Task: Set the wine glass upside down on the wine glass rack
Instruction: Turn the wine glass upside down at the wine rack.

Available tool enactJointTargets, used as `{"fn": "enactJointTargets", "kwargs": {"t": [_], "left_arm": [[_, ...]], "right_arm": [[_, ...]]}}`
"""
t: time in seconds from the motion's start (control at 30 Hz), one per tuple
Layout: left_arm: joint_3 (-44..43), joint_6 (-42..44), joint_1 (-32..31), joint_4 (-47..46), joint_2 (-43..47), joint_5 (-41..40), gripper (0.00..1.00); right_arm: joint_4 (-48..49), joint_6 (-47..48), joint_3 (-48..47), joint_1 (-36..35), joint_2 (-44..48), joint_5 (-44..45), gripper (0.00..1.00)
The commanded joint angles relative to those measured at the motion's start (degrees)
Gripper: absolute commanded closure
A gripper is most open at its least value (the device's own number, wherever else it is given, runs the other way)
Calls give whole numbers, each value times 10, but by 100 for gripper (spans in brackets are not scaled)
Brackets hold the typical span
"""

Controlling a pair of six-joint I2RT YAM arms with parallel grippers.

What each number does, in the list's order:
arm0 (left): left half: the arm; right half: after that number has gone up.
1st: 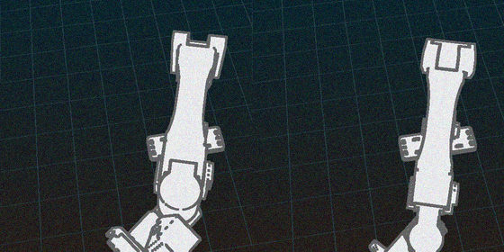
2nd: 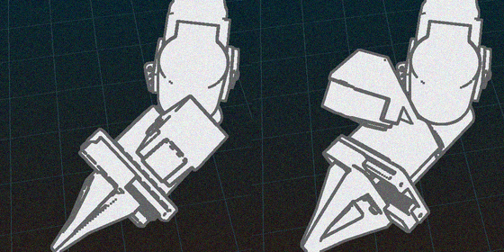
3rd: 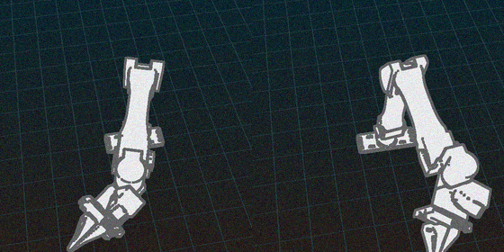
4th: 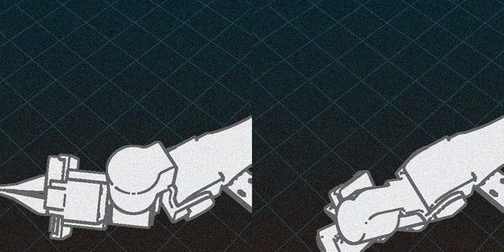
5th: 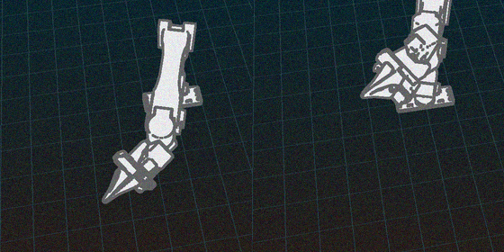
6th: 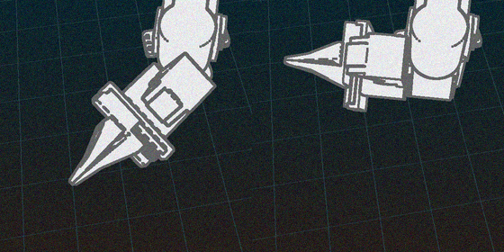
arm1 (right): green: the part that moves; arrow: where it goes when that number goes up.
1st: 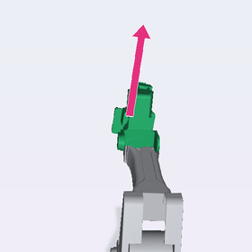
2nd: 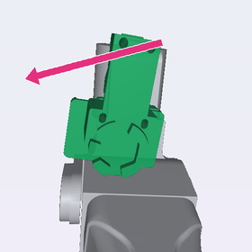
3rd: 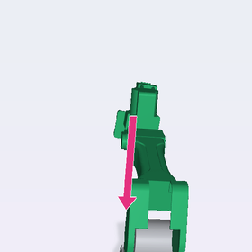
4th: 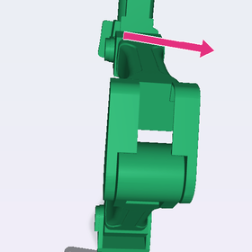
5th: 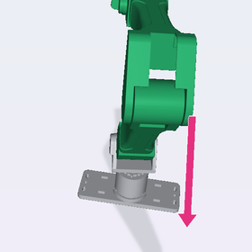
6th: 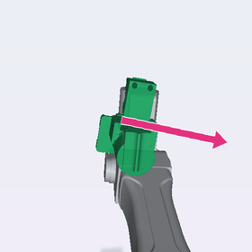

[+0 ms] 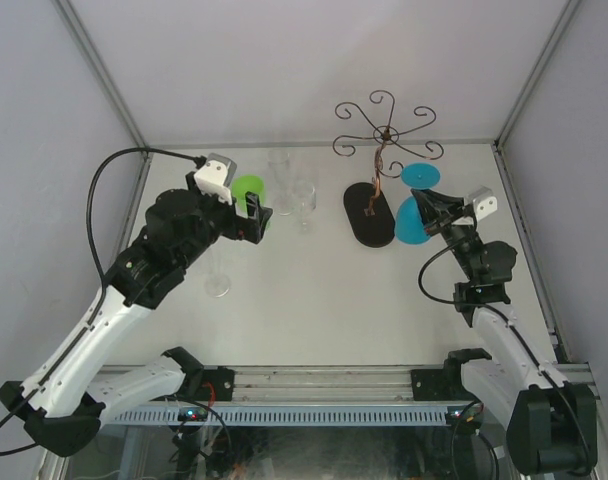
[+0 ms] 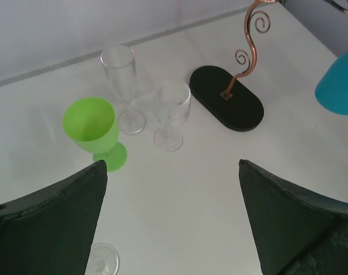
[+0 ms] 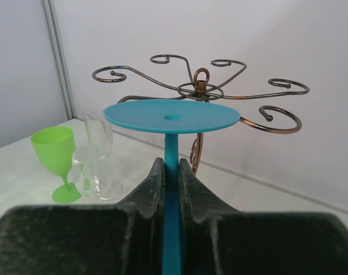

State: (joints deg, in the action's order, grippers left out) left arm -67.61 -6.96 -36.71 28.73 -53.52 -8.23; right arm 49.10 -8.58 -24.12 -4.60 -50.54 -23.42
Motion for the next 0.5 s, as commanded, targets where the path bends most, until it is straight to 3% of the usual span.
{"fn": "enactJointTargets", "kwargs": {"t": [0.0,0.47], "left_arm": [[-28,1,9,-42,1,14,0],[33,0,32,-81,-3,103,0]], "right_arm": [[59,-7,-34,9,-24,-29,100],[108,-14,-47,21,-88,-49,100]]}}
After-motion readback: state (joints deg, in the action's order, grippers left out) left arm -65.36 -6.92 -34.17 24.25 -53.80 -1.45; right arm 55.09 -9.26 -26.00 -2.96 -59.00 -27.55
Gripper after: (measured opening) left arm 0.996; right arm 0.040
